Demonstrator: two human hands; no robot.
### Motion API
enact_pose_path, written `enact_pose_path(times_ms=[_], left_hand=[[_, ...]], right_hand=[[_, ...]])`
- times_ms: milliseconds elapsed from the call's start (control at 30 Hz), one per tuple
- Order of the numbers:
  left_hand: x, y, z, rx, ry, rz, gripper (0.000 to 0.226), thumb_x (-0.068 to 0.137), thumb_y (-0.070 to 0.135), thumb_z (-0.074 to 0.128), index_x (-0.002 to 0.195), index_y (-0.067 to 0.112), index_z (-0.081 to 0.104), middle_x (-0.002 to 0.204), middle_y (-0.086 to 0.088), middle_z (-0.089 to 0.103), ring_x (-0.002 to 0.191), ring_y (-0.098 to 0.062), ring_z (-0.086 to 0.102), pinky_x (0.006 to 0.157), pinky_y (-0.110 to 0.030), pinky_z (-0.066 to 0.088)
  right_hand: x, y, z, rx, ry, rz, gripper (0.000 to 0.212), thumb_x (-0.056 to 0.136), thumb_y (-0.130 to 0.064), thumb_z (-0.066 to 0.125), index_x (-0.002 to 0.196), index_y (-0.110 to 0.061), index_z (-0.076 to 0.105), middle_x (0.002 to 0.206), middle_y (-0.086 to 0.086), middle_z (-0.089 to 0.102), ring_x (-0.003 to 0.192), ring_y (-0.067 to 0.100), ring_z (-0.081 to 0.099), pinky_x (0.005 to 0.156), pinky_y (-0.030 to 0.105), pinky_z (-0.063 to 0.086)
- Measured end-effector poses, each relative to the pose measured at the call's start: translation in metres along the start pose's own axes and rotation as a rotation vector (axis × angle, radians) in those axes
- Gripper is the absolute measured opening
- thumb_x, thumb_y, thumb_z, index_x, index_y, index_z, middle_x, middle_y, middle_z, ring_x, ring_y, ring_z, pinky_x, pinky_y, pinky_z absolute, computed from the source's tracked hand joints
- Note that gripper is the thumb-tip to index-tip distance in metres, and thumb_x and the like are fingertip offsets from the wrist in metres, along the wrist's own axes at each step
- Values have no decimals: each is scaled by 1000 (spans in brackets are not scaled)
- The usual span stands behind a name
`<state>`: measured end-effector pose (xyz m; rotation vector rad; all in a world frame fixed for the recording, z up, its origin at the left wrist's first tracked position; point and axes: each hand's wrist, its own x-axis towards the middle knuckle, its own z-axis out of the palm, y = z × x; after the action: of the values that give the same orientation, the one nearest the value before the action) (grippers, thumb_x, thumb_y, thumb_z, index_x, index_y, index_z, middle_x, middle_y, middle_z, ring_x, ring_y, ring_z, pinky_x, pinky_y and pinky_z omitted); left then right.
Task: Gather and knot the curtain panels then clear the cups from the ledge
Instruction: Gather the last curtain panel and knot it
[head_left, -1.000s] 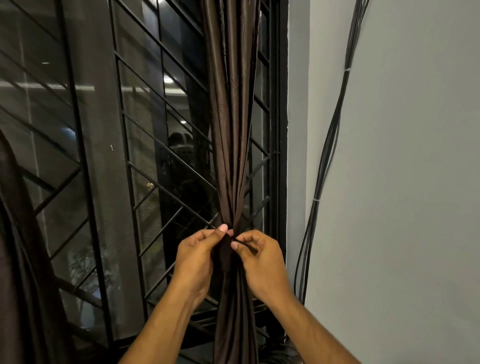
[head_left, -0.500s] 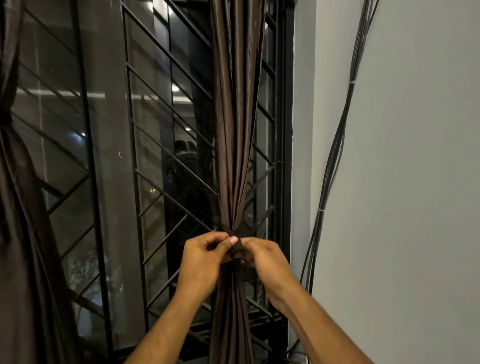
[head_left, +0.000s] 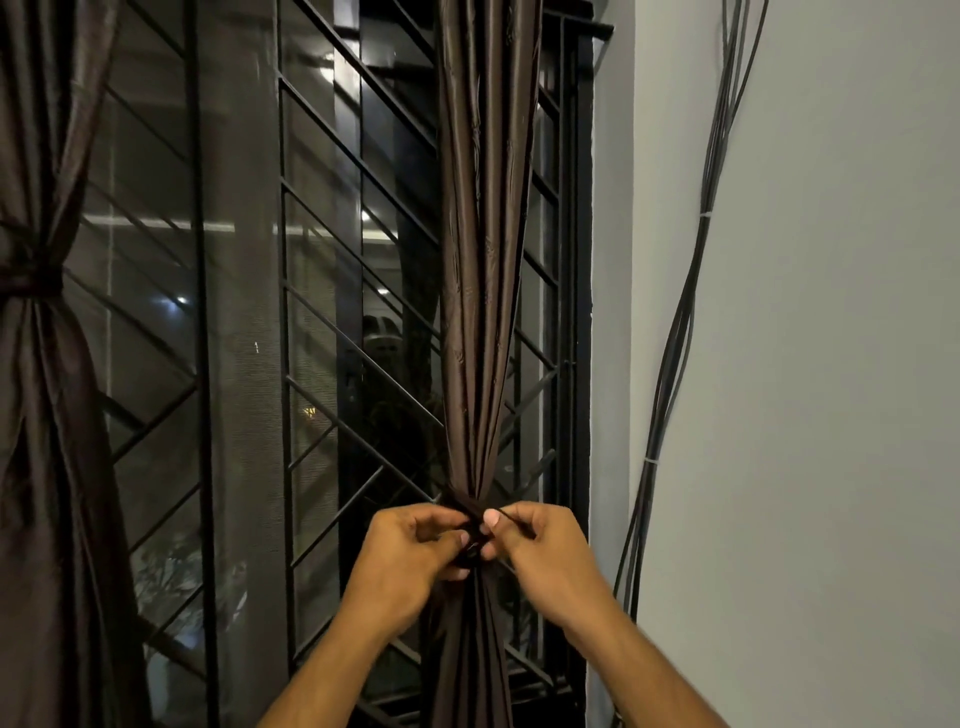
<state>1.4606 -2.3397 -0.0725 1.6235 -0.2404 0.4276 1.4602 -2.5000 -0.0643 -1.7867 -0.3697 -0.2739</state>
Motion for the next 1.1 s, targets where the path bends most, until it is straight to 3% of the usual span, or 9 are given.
enact_pose_path(times_ms=[133,267,400,633,733,833,900,1000,1100], left_hand=[[2,5,-1,232,-58,40,10,91,2,63,91,11,66,71,-13,68,60,-26,67,51,-36,55],[7,4,0,405,-23,48,6,91,12,56,87,8,57,65,-5,58,56,-19,50,55,-37,42],[7,2,3,161,35,-103,25,98,18,40,77,14,53,71,-10,49,59,-22,47,57,-36,41],[-1,10,0,-138,-4,-176,37,98,7,48,66,7,67,57,-7,51,47,-13,46,41,-23,37],[1,12,-6,-270,-45,-239,41,98,5,52,63,7,73,60,-12,48,48,-16,38,40,-24,28],[1,16,-8,-300,-126,-281,23,97,4,53,79,-3,65,59,-11,45,47,-18,37,39,-23,29],[0,20,-8,-283,-177,-262,17,96,7,59,88,-7,64,59,-11,46,49,-18,39,39,-22,31],[2,18,-7,-241,-214,-207,35,93,15,69,96,-20,65,58,-10,47,49,-17,38,40,-20,34],[4,16,-6,-172,-197,-158,31,90,17,73,85,-13,69,55,-8,48,50,-18,38,42,-21,35]], right_hand=[[-11,-2,3,-11,151,-92,12,99,-24,68,88,-19,73,70,1,75,63,8,67,68,28,54],[-25,1,18,117,46,-25,3,100,-15,66,101,-18,66,79,6,78,76,14,74,68,29,56],[-27,4,28,279,-53,93,9,99,-9,66,106,-12,71,83,12,79,75,15,74,64,32,58],[-27,7,29,286,-40,99,14,96,-6,69,105,-13,76,89,6,81,85,14,76,88,39,59],[-25,11,28,267,-94,175,13,97,-11,69,107,-12,77,92,9,81,85,14,75,82,36,59],[-21,11,27,304,-133,243,14,98,-12,67,106,-6,77,85,5,80,76,16,74,67,28,57],[-16,6,25,343,-104,282,11,98,-8,66,102,-1,73,80,6,79,67,15,73,62,27,57],[-7,0,25,405,-19,334,7,97,-3,64,99,2,69,77,10,79,60,16,74,59,28,59],[-2,2,31,488,74,360,10,94,-2,67,103,4,66,78,16,78,62,21,75,57,30,61]])
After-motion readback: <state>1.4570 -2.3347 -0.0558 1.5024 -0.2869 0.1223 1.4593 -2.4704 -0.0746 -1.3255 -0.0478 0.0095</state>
